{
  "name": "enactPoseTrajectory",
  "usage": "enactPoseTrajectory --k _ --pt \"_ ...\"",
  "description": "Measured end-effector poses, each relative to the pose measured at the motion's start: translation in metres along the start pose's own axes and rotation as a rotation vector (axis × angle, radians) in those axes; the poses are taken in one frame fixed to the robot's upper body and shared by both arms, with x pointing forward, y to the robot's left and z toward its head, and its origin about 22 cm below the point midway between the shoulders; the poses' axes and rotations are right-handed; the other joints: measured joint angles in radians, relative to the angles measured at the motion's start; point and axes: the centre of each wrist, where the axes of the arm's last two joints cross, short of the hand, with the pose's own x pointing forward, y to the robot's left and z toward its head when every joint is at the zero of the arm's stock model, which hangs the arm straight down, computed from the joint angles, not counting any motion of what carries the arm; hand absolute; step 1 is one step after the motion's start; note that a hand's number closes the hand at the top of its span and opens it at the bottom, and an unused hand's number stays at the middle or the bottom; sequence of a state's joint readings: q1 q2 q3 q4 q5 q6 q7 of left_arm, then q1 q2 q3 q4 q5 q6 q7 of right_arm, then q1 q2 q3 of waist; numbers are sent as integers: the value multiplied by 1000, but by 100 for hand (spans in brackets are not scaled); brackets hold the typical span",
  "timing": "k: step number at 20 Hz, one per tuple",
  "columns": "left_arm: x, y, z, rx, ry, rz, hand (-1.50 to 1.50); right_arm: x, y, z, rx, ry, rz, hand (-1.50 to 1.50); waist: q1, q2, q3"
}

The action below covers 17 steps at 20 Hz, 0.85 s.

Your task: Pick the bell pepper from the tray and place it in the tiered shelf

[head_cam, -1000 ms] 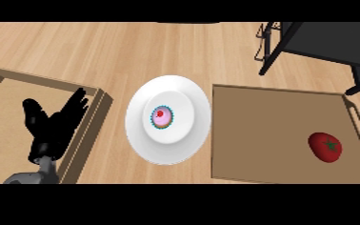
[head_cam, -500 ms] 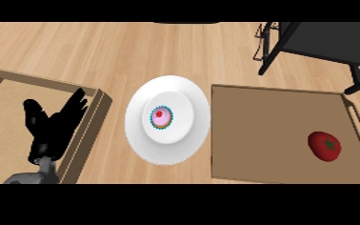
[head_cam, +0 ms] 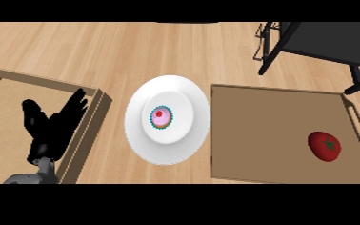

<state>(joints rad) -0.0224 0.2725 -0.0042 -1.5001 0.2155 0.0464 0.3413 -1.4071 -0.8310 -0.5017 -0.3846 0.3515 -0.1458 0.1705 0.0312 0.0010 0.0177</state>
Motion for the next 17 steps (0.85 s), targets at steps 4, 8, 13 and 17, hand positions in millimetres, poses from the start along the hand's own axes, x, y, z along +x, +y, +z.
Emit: enactPoseTrajectory --k 4,8,13,17 --pt "0 2 0 7 3 0 0 -1 -30 -3 -127 19 -3 -150 -6 -2 0" --pt "-1 3 1 17 9 4 0 -8 -72 -5 -245 53 -50 -150 -10 -2 -1" --pt "-3 3 1 22 2 3 0 -22 -120 -2 -300 88 -110 -150 -14 -6 1" --pt "-2 3 3 21 4 4 0 -32 -162 4 -282 95 -125 -150 -16 -6 -1"
